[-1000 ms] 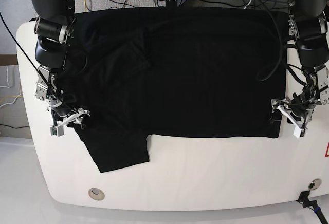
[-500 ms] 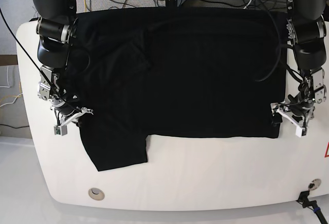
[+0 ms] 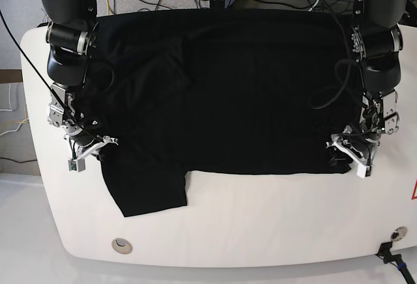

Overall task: Fold the T-shirt properly
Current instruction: 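Grasp the shirt sides with both grippers and lift them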

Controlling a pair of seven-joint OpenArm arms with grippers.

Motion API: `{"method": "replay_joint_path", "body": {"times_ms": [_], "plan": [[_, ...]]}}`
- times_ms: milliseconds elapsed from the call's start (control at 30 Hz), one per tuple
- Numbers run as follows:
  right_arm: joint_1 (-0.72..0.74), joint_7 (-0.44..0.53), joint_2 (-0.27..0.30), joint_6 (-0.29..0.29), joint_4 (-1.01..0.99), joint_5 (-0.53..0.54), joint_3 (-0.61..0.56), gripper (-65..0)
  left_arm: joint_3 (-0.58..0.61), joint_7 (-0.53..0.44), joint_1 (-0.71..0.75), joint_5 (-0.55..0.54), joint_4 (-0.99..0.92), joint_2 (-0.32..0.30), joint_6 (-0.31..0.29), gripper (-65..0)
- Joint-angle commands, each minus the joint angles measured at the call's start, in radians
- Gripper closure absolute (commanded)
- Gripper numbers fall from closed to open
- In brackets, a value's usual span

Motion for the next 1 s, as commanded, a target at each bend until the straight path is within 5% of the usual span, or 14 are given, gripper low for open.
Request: {"method": "replay_joint_path", "body": {"times_ms": [0,67,367,700,967], "plan": [[0.024,-0.001,0.013,0.006,0.013,-0.001,0.0,0.0,0.001,0.037,-0.014,0.011,0.002,-0.008,-0.006,-18.4],[0.024,-0.001,0.011,0.008,0.017,-0.001,0.0,0.0,0.0,0.037,-0.014,0.011,0.004,-0.008,-0.006,-9.2],[0.024,-0.079,-0.006,0.008,0.201,0.001,0.0,0.0,-0.006,0.053,0.072,-0.169,0.209,-0.037,-0.006,-8.4],[-0.108,-0.374,0.004,0.01,0.66,0.007,0.009,0.0,-0.006,0.197,0.2,-0.357,0.548,-0.09,-0.008,-8.4],[-0.286,-0.592,0.014,0.014,1.018,0.007,0.089,0.0,-0.014,0.288,0.34,-0.373,0.786,-0.146,-0.008,-8.4]]}}
